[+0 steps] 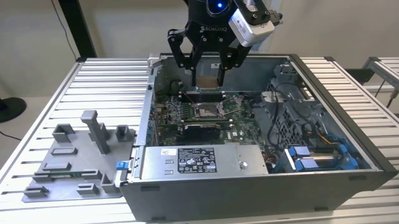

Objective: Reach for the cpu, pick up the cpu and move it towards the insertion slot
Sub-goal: 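Pick up the cpu and move it towards the insertion slot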

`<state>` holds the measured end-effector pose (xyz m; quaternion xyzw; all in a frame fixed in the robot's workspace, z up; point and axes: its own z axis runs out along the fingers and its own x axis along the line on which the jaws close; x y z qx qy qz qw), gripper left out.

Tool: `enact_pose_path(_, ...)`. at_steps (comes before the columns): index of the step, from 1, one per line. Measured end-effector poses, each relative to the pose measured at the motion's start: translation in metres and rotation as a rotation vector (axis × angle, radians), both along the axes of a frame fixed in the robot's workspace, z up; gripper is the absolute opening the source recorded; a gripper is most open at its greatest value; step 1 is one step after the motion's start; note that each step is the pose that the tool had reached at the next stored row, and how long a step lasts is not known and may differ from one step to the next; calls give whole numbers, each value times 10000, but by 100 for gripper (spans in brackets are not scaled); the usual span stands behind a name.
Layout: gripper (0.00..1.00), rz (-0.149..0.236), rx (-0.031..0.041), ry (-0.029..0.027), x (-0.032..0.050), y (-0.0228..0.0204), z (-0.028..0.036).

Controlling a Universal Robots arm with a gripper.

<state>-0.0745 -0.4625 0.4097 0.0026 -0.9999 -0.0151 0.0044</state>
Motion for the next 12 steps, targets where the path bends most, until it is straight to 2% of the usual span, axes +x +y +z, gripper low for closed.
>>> enact_pose_path(12,0,0,-4,1,202,1,0)
